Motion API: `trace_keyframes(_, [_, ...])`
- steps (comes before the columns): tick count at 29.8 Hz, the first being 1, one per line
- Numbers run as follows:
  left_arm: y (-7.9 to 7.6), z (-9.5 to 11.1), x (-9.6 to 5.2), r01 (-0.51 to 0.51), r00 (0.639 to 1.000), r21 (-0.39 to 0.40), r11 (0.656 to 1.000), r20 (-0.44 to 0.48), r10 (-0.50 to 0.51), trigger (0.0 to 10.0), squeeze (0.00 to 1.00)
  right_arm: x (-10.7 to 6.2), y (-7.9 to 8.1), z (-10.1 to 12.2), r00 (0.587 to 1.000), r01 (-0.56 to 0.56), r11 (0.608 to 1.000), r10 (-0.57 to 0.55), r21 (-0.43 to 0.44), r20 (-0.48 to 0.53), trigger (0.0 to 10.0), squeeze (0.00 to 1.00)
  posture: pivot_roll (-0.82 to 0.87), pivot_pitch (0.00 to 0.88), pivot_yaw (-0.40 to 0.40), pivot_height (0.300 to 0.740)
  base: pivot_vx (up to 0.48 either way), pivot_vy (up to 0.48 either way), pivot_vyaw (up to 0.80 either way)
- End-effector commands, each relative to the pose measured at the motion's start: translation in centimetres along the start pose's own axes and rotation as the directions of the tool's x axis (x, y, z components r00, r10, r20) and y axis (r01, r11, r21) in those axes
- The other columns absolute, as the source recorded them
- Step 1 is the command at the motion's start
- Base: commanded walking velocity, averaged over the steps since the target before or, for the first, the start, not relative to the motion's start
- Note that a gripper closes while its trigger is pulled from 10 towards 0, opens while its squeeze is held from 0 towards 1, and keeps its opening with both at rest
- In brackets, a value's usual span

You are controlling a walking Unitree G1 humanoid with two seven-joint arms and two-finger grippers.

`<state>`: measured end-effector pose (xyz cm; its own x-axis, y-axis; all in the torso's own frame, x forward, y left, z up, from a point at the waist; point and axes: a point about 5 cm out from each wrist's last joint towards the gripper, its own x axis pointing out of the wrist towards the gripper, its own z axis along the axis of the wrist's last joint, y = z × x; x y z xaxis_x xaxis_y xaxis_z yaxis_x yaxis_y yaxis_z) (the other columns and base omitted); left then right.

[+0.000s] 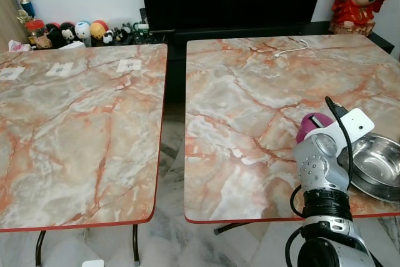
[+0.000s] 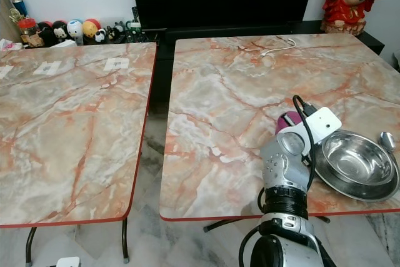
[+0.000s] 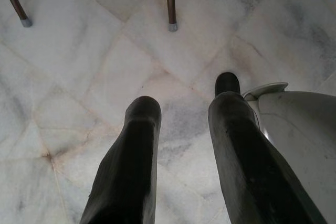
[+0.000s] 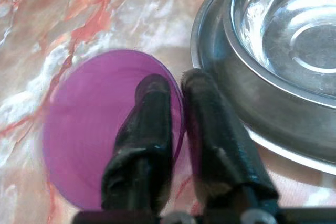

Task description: Setting the table

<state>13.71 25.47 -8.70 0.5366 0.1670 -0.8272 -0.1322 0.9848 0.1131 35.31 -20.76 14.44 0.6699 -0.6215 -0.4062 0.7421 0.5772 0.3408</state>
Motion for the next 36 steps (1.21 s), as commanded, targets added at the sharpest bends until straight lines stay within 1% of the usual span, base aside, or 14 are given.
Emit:
trace_keyframes(1, [0.1,-0.3,-0.1,0.003,1.0,0.001,1.0,-0.014,-0.003,10.0,0.0,-0.1,0.4,0.3,1.0,-0.001,1.0,0.001,0.013,0.0,10.0,0.71,-0.03,0.0,0.015,0.74,0.0,0.0,0.0])
trace_keyframes(2, [0.1,-0.3,-0.1,0.003,1.0,0.0,1.0,-0.014,-0.003,10.0,0.0,-0.1,0.4,0.3,1.0,-0.001,1.0,0.001,0.016,-0.002,10.0,0.71,-0.03,0.0,0.014,0.74,0.0,0.0,0.0])
trace_keyframes(3, [0.1,-0.3,-0.1,0.003,1.0,0.0,1.0,-0.014,-0.003,10.0,0.0,-0.1,0.4,0.3,1.0,-0.001,1.0,0.001,0.018,-0.004,10.0,0.19,-0.03,0.0,0.014,0.74,0.0,0.0,0.0])
trace_keyframes(4, [0.1,-0.3,-0.1,0.003,1.0,0.0,1.0,-0.014,-0.003,10.0,0.0,-0.1,0.4,0.3,1.0,-0.002,1.0,0.002,0.018,-0.004,10.0,0.19,-0.03,0.0,0.014,0.74,0.0,0.0,0.0])
trace_keyframes(5, [0.1,-0.3,-0.1,0.003,1.0,0.0,1.0,-0.014,-0.003,10.0,0.0,-0.1,0.4,0.3,1.0,-0.003,1.0,0.003,0.019,-0.004,10.0,0.0,-0.03,0.0,0.014,0.74,0.0,0.0,0.0])
trace_keyframes(10, [0.1,-0.3,-0.1,0.003,1.0,0.0,1.0,-0.013,-0.003,10.0,0.0,-0.1,0.6,0.4,1.0,-0.011,1.0,0.011,0.018,0.001,10.0,0.0,-0.03,0.0,0.014,0.74,0.0,0.0,0.0])
trace_keyframes(14, [0.1,-0.3,-0.1,0.002,1.0,0.0,1.0,-0.013,-0.002,10.0,0.0,-0.3,0.9,1.1,0.998,-0.02,1.0,0.02,0.001,0.054,10.0,0.0,-0.03,0.0,0.015,0.74,0.0,0.0,0.0])
trace_keyframes(25, [0.1,-0.3,-0.1,0.001,1.0,0.0,1.0,-0.013,-0.001,10.0,0.0,-0.3,1.0,1.3,0.998,-0.025,1.0,0.025,0.0,0.066,10.0,0.0,-0.03,0.0,0.013,0.74,0.0,0.0,0.0])
trace_keyframes(27, [0.1,-0.3,-0.1,0.0,1.0,0.0,1.0,-0.012,0.0,10.0,0.0,-0.4,1.1,1.6,0.995,-0.03,0.999,0.031,-0.011,0.09,10.0,0.0,-0.03,0.0,0.013,0.74,0.0,0.0,0.0])
trace_keyframes(28, [0.1,-0.3,-0.1,0.0,1.0,0.0,1.0,-0.012,0.0,10.0,0.0,-0.5,1.4,1.8,0.992,-0.06,0.998,0.062,-0.021,0.111,10.0,0.0,-0.03,0.0,0.014,0.74,0.0,0.0,0.0])
trace_keyframes(32, [0.1,-0.2,-0.1,0.0,1.0,0.0,1.0,-0.011,0.0,10.0,0.0,-0.6,1.7,1.9,0.989,-0.084,0.996,0.086,-0.023,0.119,10.0,0.0,-0.03,0.0,0.013,0.74,0.0,0.0,0.0])
trace_keyframes(36, [0.1,-0.2,-0.1,-0.001,1.0,-0.006,1.0,-0.008,0.001,10.0,0.0,-1.1,1.8,2.4,0.971,-0.091,0.992,0.108,-0.09,0.213,10.0,0.0,-0.03,0.0,0.012,0.74,0.0,0.0,0.0])
